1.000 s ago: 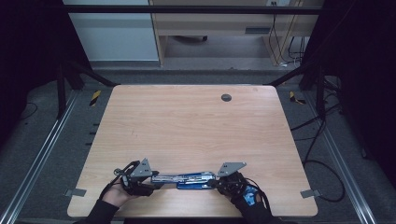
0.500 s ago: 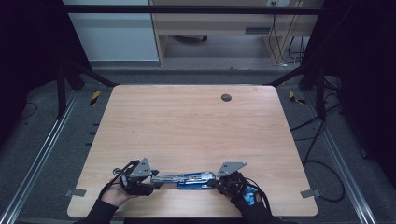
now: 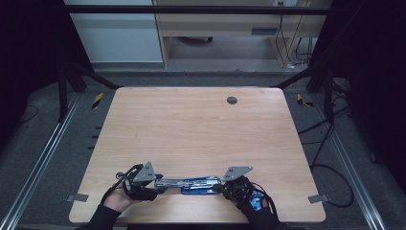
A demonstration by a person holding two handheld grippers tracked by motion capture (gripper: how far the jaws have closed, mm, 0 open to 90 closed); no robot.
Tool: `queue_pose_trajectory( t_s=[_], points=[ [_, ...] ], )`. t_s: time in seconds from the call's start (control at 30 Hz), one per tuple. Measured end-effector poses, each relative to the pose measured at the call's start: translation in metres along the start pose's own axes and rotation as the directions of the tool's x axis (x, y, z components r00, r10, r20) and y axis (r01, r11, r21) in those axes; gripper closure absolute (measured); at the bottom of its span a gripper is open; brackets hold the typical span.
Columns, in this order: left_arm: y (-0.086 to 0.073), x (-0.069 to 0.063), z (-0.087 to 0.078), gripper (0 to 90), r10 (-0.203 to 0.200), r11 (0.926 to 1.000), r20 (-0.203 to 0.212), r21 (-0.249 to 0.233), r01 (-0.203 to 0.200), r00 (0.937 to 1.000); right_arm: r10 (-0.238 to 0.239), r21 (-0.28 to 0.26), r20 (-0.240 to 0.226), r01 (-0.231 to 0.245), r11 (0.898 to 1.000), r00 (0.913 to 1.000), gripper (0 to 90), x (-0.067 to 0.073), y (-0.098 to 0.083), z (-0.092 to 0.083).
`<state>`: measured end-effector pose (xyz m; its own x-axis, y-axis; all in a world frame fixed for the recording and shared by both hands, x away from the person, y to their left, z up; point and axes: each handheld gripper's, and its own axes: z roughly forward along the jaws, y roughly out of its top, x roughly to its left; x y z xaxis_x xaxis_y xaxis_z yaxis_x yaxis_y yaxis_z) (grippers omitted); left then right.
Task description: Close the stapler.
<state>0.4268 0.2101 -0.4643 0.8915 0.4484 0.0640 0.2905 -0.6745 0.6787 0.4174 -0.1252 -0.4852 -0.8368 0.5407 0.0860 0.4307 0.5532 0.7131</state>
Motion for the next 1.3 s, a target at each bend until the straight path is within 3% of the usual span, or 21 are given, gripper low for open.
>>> queue_pose_trajectory(
  t_s=[0.83,1.3],
  points=[
    [0.004,0.000,-0.005,51.6,-0.002,0.9998,0.000,-0.018,0.002,1.0000,-0.002,0.008,-0.001,0.002,1.000,1.0000,90.0,-0.001,0.002,-0.001],
    [0.003,0.000,-0.005,51.7,-0.003,0.9997,0.002,-0.025,0.003,1.0000,-0.017,-0.122,-0.013,0.015,0.992,0.9998,90.0,0.002,0.023,-0.009]
  ],
)
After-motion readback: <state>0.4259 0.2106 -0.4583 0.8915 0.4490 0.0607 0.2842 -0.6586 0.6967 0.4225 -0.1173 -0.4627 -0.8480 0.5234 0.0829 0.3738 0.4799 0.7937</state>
